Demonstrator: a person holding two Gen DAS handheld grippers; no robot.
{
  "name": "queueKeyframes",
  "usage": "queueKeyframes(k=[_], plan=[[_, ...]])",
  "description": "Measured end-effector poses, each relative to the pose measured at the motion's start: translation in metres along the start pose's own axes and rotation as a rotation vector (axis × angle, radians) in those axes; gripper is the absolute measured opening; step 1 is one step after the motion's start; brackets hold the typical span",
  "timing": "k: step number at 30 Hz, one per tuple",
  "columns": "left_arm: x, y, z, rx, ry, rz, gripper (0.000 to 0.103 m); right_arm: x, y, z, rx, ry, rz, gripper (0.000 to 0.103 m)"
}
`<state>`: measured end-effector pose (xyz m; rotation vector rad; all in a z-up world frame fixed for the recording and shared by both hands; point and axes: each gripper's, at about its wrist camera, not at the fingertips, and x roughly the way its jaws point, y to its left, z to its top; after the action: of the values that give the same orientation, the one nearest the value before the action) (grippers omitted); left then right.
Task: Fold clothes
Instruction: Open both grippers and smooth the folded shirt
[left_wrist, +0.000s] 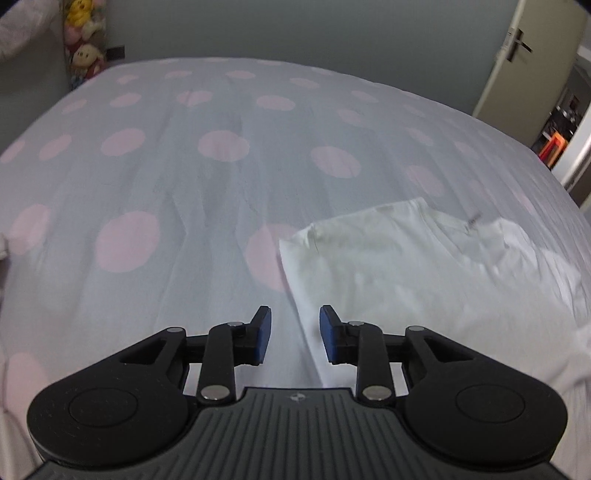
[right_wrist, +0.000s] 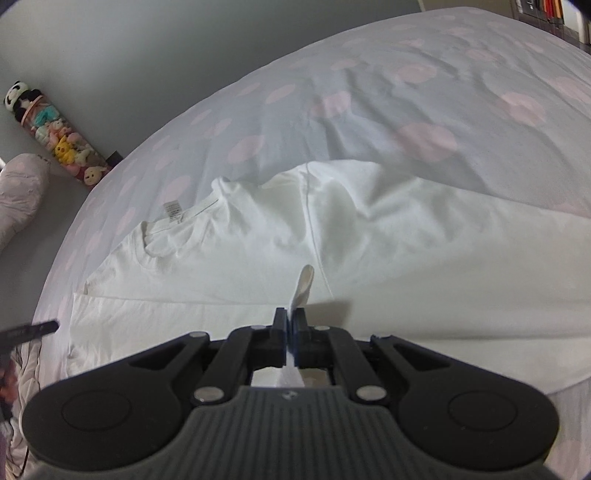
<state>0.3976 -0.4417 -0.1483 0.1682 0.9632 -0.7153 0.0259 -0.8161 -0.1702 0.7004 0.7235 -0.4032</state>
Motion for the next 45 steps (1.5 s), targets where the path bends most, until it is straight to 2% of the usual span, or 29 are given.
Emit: queueKeyframes(k=[4,7,9,11,14,16,22,27,30,33,34,36,37,38,41,43,45], plan=[[0.031,0.003,0.009,-0.069,0.018,-0.001,0.026,0.001,-0.002,-0.001,-0.030,0.002,0.001,0.007],[0.036,0.001,0.008,-0.079,-0.018,-0.009,0.003,0.002,-0.007,-0.002,-0.038,0.002,0.002,0.008],[0.029,-0.001,0.007,-0.072,-0.055,-0.013,0.002,0.000,-0.010,-0.003,-0.039,-0.001,0.006,0.004],[0.019,-0.002,0.005,-0.062,-0.097,-0.022,0.001,-0.002,-0.013,-0.005,-0.041,-0.005,0.010,0.004],[0.005,0.003,0.006,-0.070,-0.153,-0.038,0.001,-0.013,-0.007,-0.002,-0.088,-0.088,0.052,0.004],[0.006,0.010,0.008,-0.099,-0.154,-0.035,0.001,-0.010,0.000,0.006,-0.127,-0.127,0.043,0.004],[0.028,0.007,0.007,-0.114,-0.131,0.023,0.001,0.043,0.000,0.024,-0.149,-0.092,-0.059,0.004],[0.042,0.007,0.005,-0.104,-0.104,0.058,0.002,0.058,-0.009,0.020,-0.129,-0.062,-0.081,0.005],[0.035,0.007,0.002,-0.097,-0.130,0.078,0.003,0.046,-0.011,0.017,-0.120,-0.073,-0.110,0.015],[0.018,0.012,-0.002,-0.091,-0.149,0.086,0.003,0.030,-0.008,0.009,-0.161,-0.091,-0.130,0.016],[0.012,0.012,-0.006,-0.089,-0.144,0.061,0.003,0.023,-0.008,0.006,-0.162,-0.094,-0.118,0.016],[0.000,0.012,-0.015,-0.083,-0.133,0.010,0.009,0.012,-0.006,-0.002,-0.143,-0.107,-0.104,0.016],[-0.006,0.012,-0.020,-0.079,-0.125,-0.014,0.018,0.007,-0.006,-0.006,-0.134,-0.113,-0.098,0.018],[-0.010,0.008,-0.027,-0.067,-0.111,-0.032,0.022,0.001,-0.004,-0.012,-0.122,-0.119,-0.093,0.021],[-0.013,-0.004,-0.046,-0.021,-0.070,-0.081,0.025,-0.013,0.000,-0.035,-0.080,-0.136,-0.065,0.024],[-0.007,-0.010,-0.056,0.004,-0.041,-0.054,0.024,-0.021,0.003,-0.053,-0.075,-0.148,-0.063,0.024],[-0.002,-0.007,-0.064,0.001,-0.027,-0.024,0.019,-0.030,0.003,-0.068,-0.076,-0.160,-0.090,0.024]])
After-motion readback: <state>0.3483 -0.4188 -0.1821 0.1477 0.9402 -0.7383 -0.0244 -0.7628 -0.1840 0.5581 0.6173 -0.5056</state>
